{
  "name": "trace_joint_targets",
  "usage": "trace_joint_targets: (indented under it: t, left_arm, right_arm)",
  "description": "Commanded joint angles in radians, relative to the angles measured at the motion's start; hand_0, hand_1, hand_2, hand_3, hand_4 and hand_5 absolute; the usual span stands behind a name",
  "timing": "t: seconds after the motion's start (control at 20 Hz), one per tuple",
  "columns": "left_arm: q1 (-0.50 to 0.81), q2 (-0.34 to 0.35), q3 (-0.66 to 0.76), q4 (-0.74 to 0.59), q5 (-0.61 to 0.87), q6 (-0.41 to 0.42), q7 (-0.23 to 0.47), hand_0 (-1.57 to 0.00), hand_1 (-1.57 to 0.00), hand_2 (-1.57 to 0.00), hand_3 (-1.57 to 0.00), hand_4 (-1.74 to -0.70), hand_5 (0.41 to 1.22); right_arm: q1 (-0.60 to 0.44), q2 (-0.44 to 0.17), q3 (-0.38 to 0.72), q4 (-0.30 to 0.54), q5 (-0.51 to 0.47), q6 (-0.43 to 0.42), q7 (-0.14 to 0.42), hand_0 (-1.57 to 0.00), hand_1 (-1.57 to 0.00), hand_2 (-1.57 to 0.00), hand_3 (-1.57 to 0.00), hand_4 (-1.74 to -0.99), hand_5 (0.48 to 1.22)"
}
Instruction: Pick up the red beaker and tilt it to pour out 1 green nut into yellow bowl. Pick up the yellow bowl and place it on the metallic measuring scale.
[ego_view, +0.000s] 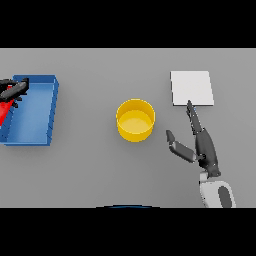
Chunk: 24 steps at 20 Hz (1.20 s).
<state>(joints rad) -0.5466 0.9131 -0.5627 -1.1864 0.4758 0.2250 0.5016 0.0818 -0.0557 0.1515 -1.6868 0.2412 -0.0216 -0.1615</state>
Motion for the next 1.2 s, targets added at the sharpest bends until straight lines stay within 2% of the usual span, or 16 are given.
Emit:
trace_joint_targets:
  t: [0.0, 0.05, 0.1, 0.2, 0.4, 0.55, 0.65, 0.75, 0.95, 1.05, 1.15]
  left_arm:
    - [0.006, 0.008, -0.006, -0.010, 0.000, -0.014, 0.001, -0.64, -0.56, -0.54, -0.45, -0.82, 0.667]
    - [-0.003, 0.011, -0.030, 0.005, -0.031, -0.029, 0.011, -0.51, -0.45, -0.43, -0.36, -0.78, 0.656]
    - [0.000, 0.022, -0.036, 0.009, -0.045, -0.042, -0.007, -0.41, -0.36, -0.34, -0.29, -0.76, 0.651]
    - [-0.019, -0.005, -0.043, 0.059, -0.068, -0.034, -0.016, -0.26, -0.23, -0.22, -0.18, -0.74, 0.648]
    - [-0.047, -0.025, -0.050, 0.086, -0.103, 0.004, -0.022, -0.11, -0.09, -0.09, -0.08, -0.71, 0.647]
    - [-0.037, -0.035, -0.039, 0.072, -0.110, 0.048, -0.079, -0.05, -0.05, -0.05, -0.04, -0.71, 0.663]
    - [-0.032, -0.023, -0.025, 0.059, -0.100, 0.056, -0.088, -0.03, -0.03, -0.03, -0.02, -0.71, 0.679]
    - [-0.028, -0.028, -0.029, 0.058, -0.108, 0.071, -0.090, -0.02, -0.02, -0.02, -0.01, -0.71, 0.689]
    - [-0.022, -0.031, -0.020, 0.053, -0.087, 0.064, -0.129, -0.01, -0.01, -0.01, -0.01, -0.72, 0.667]
    - [-0.023, -0.039, -0.023, 0.053, -0.083, 0.064, -0.119, 0.00, 0.00, 0.00, 0.00, -0.72, 0.665]
    - [-0.042, -0.050, -0.035, 0.077, -0.087, 0.056, -0.115, 0.00, 0.00, 0.00, 0.00, -0.71, 0.669]
  right_arm:
    - [-0.003, -0.010, -0.009, 0.013, -0.001, 0.001, 0.004, 0.00, 0.00, 0.00, 0.00, -1.151, 0.677]
    - [-0.009, -0.005, -0.008, 0.014, 0.000, -0.003, 0.005, 0.00, 0.00, 0.00, 0.00, -1.147, 0.680]
    - [-0.003, -0.004, -0.004, 0.010, -0.003, 0.002, -0.010, 0.00, 0.00, 0.00, 0.00, -1.145, 0.685]
    - [-0.006, -0.008, -0.004, 0.005, 0.003, 0.001, 0.003, 0.00, 0.00, 0.00, 0.00, -1.156, 0.690]
    - [-0.008, -0.008, -0.004, 0.002, 0.007, -0.003, 0.012, 0.00, 0.00, 0.00, 0.00, -1.176, 0.688]
    - [-0.009, -0.014, 0.022, -0.005, 0.075, -0.027, 0.055, 0.00, 0.00, 0.00, 0.00, -1.163, 0.677]
    - [-0.043, -0.054, 0.030, 0.005, 0.087, 0.011, 0.041, 0.00, 0.00, 0.00, 0.00, -1.132, 0.703]
    - [-0.075, -0.106, 0.072, 0.004, 0.132, 0.071, 0.024, 0.00, 0.00, 0.00, 0.00, -1.153, 0.728]
    - [-0.212, -0.246, 0.172, 0.029, 0.326, 0.182, 0.096, 0.00, 0.00, 0.00, 0.00, -1.216, 0.704]
    - [-0.301, -0.300, 0.233, 0.065, 0.410, 0.228, 0.069, 0.00, 0.00, 0.00, 0.00, -1.222, 0.701]
    - [-0.386, -0.312, 0.305, 0.112, 0.492, 0.267, 0.040, 0.00, 0.00, 0.00, 0.00, -1.232, 0.702]
